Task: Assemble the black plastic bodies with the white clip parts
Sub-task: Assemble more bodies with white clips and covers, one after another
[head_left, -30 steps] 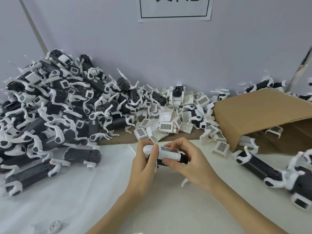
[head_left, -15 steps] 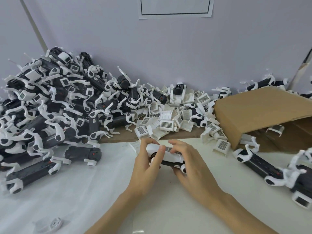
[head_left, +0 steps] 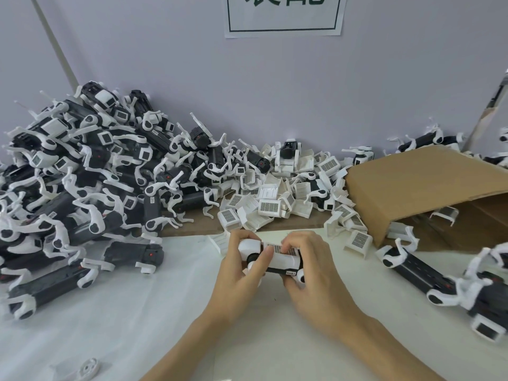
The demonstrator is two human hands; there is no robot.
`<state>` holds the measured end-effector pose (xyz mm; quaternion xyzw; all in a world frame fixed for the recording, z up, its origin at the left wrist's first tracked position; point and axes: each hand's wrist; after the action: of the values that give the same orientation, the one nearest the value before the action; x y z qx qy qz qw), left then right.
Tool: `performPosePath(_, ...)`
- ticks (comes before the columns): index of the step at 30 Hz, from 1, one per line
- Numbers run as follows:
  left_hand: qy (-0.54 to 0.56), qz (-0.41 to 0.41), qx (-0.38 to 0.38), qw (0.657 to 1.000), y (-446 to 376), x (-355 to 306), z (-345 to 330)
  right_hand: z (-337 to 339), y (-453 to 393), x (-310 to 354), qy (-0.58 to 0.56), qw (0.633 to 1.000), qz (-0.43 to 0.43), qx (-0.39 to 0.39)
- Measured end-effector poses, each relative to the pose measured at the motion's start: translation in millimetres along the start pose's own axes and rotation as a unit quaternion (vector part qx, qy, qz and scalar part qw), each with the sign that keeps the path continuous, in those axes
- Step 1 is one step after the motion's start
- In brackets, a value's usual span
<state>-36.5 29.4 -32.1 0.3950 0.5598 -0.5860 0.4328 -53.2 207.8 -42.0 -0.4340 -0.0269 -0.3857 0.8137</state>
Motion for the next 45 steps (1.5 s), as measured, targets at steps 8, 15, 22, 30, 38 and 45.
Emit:
performPosePath(8, -0.068, -0.043, -0.017, 0.997, 3, -2, 1, 21, -4, -11, -0.091, 0.988, -0.071, 0.103)
performPosePath(15, -0.051, -0.033, -0.014, 0.998, 1, -2, 2, 17, -2, -4, -0.008, 1.0, 0.002, 0.025)
performPosePath(22, -0.074, -0.058, 0.014, 0.995, -2, 2, 6, 26, -3, -14, 0.02, 0.997, -0.04, 0.06)
performPosePath(30, -0.097, -0.043, -0.024, 0.994, 0, -1, 8, 25, -4, -8, -0.091, 0.988, -0.101, 0.076)
performPosePath(38, -0.036, -0.031, 0.066, 0.997, -1, -7, 10, 33, -10, -4, -0.361, 0.907, -0.208, 0.069)
performPosePath(45, 0.026, 0.018, 0.019, 0.999, -5, 6, 13, 16, 1, 4, -0.123, 0.982, -0.1, 0.106)
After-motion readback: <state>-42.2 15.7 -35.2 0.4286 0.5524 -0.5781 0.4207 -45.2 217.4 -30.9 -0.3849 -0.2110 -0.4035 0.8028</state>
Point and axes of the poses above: each hand's wrist, its own y-axis away from the middle knuckle, its own z-axis out of the back of the hand, x = y × z, and after that the axes turned 3 degrees about y, right-handed
